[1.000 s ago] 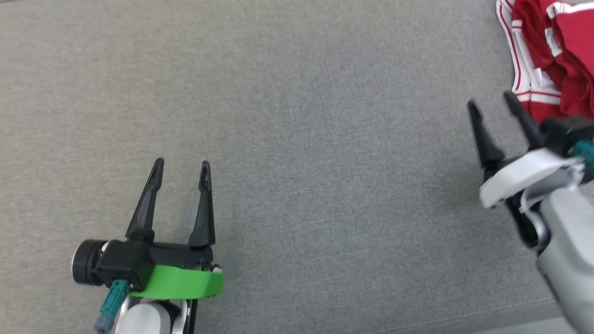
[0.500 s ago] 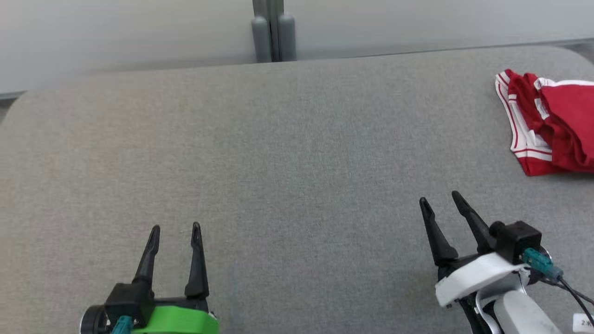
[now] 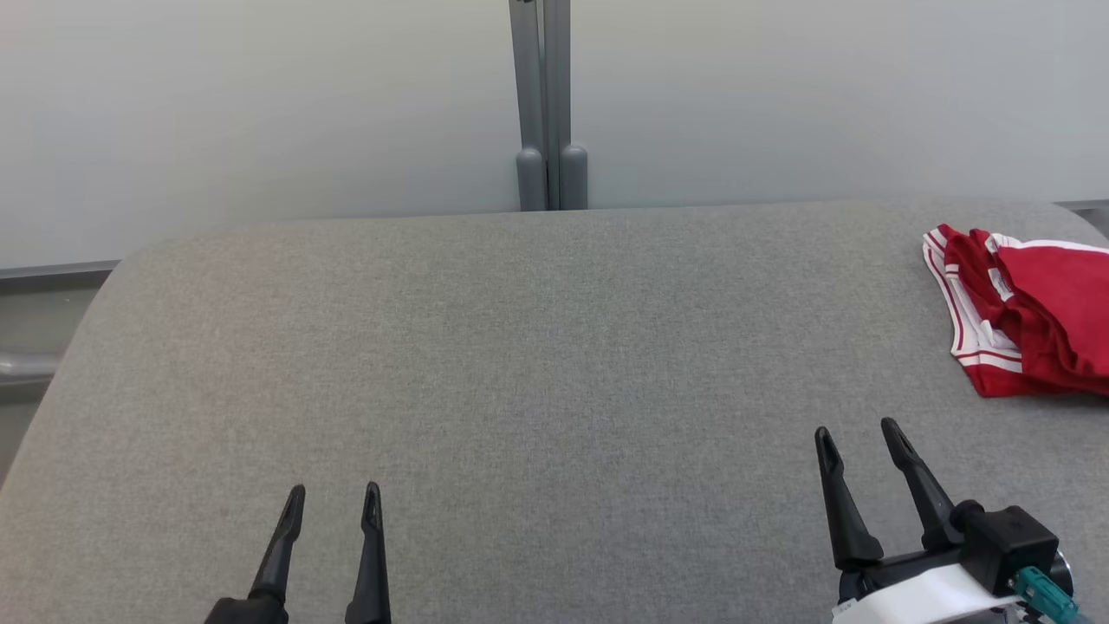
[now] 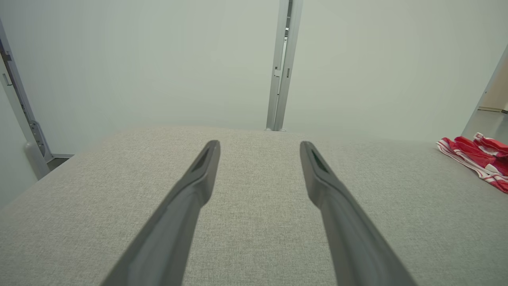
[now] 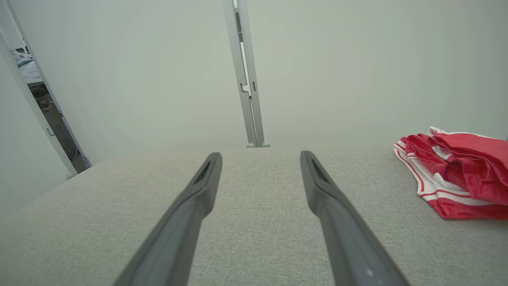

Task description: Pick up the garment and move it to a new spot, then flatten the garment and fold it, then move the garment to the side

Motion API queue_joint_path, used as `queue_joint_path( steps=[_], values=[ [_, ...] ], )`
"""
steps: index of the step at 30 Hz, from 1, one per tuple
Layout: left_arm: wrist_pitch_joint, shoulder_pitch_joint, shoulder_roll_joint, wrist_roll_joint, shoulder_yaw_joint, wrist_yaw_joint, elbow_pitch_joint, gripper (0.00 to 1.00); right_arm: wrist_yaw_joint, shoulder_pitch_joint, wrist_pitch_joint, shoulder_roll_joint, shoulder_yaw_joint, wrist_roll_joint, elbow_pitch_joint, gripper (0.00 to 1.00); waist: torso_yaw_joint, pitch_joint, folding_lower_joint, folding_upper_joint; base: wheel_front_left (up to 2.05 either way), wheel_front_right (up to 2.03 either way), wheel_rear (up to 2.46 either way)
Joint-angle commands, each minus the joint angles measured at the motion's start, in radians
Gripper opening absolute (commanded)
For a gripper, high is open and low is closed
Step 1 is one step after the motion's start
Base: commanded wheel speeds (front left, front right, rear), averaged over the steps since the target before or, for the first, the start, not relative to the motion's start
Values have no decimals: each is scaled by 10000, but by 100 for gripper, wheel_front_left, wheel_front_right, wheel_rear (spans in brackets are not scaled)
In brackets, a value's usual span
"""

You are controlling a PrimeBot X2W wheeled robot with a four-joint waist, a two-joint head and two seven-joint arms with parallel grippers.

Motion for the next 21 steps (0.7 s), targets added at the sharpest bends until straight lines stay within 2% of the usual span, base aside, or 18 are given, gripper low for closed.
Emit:
queue_joint_path(
  steps=[1, 10, 21],
  values=[
    [2, 250, 19, 101, -12, -54, 58, 100, -17, 280, -21, 52, -42, -110, -119, 100, 91, -317, 1, 0, 0, 0, 0],
    [2, 784, 18, 274, -95, -24, 613, 100, -17, 1204, -21, 229, -192, -343, -250, 100, -1, -723, 1, 0, 0, 0, 0],
    [2, 823, 18, 306, -60, -3, 798, 100, -17, 1411, -21, 313, -396, -261, -199, 100, -23, -796, 1, 0, 0, 0, 0]
  ],
)
